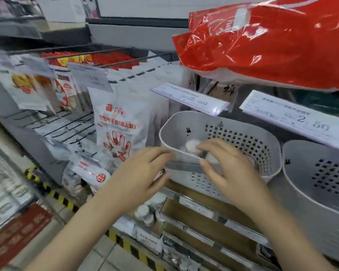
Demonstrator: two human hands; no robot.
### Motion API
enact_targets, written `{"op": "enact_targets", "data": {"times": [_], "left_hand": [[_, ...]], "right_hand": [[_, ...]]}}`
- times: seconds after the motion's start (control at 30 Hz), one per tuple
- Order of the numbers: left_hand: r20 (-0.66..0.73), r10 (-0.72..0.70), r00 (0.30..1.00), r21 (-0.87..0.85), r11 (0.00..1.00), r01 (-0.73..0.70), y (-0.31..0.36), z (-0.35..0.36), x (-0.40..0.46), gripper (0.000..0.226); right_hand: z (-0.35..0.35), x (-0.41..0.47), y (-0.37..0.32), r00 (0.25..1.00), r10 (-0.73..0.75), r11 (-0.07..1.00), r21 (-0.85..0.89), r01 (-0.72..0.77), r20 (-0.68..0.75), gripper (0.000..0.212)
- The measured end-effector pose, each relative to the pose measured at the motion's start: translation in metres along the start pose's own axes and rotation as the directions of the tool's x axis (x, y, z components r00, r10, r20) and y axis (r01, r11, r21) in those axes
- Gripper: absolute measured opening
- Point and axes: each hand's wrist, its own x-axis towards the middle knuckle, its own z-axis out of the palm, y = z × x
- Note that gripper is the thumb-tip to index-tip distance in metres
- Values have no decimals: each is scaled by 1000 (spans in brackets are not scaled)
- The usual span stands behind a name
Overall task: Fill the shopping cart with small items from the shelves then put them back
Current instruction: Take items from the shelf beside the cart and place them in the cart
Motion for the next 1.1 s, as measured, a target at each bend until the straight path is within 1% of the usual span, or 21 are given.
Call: {"op": "enact_targets", "data": {"times": [0.07,0.17,0.27,0.33,0.37,0.43,0.47,0.53,0.63,0.7,0.77,0.8,0.87,0.97,1.03,1.1], "left_hand": [[24,-70,997,29,997,69,-15,1,-31,46],[72,-197,978,106,976,189,-45,5,-84,44],[87,-345,934,112,936,335,-83,8,-148,40],[85,-468,880,117,881,457,-106,9,-195,36],[89,-546,833,114,836,536,-116,7,-218,39],[104,-705,701,59,708,703,-135,3,-263,40],[95,-764,639,17,643,766,-144,2,-286,41],[29,-853,521,-72,518,852,-160,0,-330,43],[-24,-942,334,-159,334,929,-181,-8,-385,42],[-41,-976,212,-198,216,956,-192,-14,-417,42],[-39,-993,111,-238,117,964,-205,-17,-445,42],[-27,-997,75,-242,80,967,-213,-18,-457,42],[0,-1000,28,-247,27,969,-230,-18,-474,42],[35,-999,-8,-252,-17,968,-262,-13,-483,41],[48,-999,-12,-246,-23,969,-290,-7,-477,42],[60,-998,-1,-264,-17,964,-319,0,-465,40]], "right_hand": [[16,3,-21,997,-74,997,3,74,-8,33],[52,14,-57,983,-182,983,39,180,37,33],[103,26,-102,958,-262,964,89,252,115,28],[141,34,-135,927,-308,950,126,286,215,22],[162,38,-150,901,-335,941,152,303,275,23],[205,45,-182,840,-391,919,203,337,377,28],[227,48,-197,813,-427,903,227,364,395,30],[267,52,-229,758,-483,874,286,392,438,28],[318,58,-275,660,-539,842,368,395,523,28],[346,59,-301,615,-539,840,421,341,576,30],[372,62,-319,584,-521,849,444,285,622,30],[383,64,-326,567,-504,860,440,258,651,29],[404,72,-332,543,-458,884,425,194,704,27],[435,89,-332,509,-388,914,392,105,769,25],[454,105,-329,486,-360,925,373,74,796,24],[475,127,-326,474,-337,935,349,67,813,25]]}}
